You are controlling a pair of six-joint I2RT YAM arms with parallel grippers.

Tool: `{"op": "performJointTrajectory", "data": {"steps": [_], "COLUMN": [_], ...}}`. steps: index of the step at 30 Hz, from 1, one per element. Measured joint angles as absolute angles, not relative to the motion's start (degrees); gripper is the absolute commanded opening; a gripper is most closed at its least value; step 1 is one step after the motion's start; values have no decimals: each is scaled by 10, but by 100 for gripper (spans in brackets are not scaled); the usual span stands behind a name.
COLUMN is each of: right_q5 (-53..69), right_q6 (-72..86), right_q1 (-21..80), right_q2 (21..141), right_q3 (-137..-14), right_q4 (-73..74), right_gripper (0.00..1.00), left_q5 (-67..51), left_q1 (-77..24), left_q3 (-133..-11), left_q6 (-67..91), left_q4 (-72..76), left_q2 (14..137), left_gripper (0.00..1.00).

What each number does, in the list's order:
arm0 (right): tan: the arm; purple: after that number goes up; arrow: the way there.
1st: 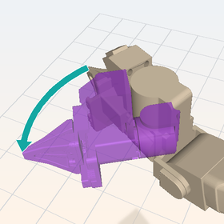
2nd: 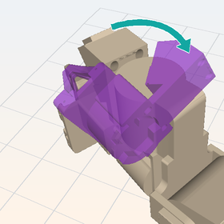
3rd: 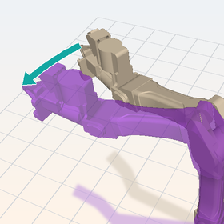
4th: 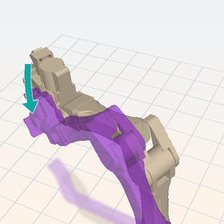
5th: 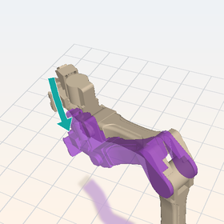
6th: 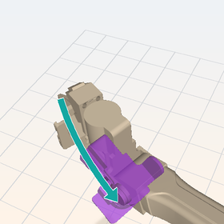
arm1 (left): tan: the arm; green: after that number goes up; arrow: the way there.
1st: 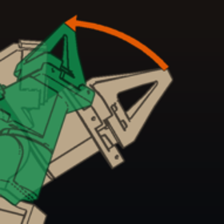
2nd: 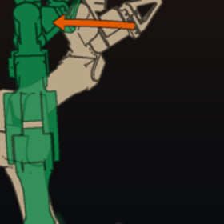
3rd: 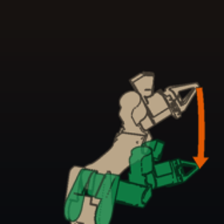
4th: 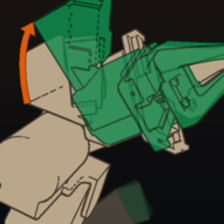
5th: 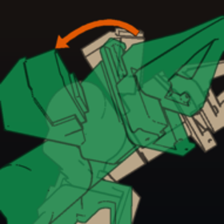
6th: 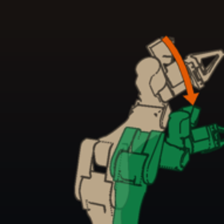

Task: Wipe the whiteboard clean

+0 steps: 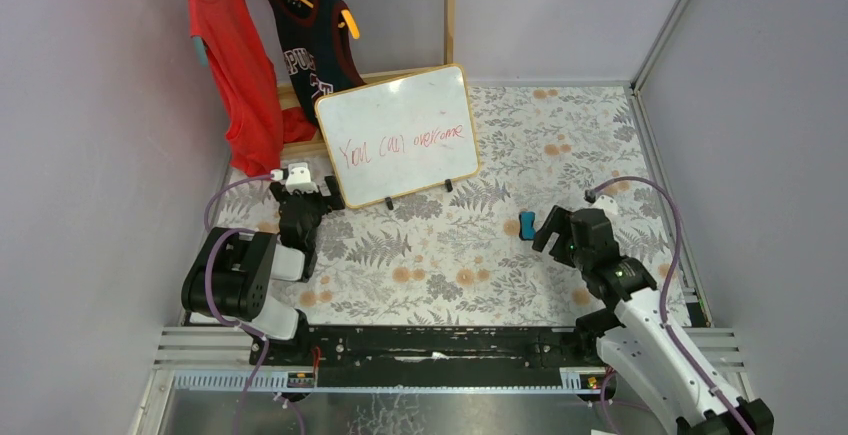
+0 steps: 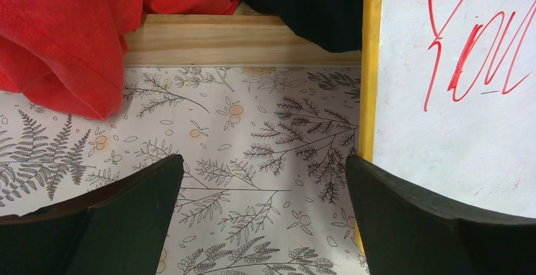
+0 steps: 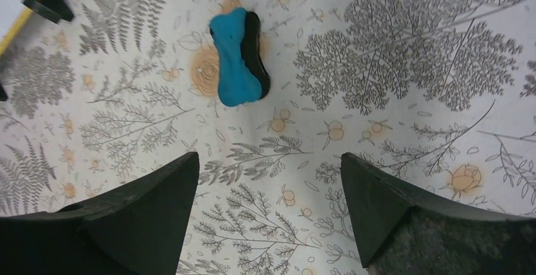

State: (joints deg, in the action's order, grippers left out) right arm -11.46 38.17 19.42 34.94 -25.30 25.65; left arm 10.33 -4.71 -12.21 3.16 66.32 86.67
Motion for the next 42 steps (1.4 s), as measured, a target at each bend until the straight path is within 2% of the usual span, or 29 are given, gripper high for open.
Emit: {"op": "performJointTrajectory", "data": {"steps": [7, 11, 17, 25, 28, 34, 42], "right_q5": [-111, -115, -124, -103, -93, -78, -78], "right_q6": [394, 372, 319, 267, 255, 239, 226], "right_q1": [194, 194, 194, 194, 194, 194, 194], "right_q2": [442, 548, 674, 802, 832, 868, 925], "right_q3": [-270, -345, -458, -497, -497, -498, -518], "right_q4": [276, 291, 286, 266, 257, 234, 222], "right_gripper": [84, 83, 75, 75, 74, 62, 57], "left_q5": [103, 103, 103, 103, 103, 103, 103], "left_q1": [-47, -47, -47, -47, -47, -47, -47], "left_q3": [-122, -122, -122, -122, -122, -122, -122], "left_q6": [32, 32, 32, 32, 32, 32, 32], "left_q4": [663, 663, 663, 663, 663, 663, 663], "left_q2": [867, 867, 867, 867, 867, 867, 867], "left_gripper": [100, 100, 100, 100, 100, 100, 100]}}
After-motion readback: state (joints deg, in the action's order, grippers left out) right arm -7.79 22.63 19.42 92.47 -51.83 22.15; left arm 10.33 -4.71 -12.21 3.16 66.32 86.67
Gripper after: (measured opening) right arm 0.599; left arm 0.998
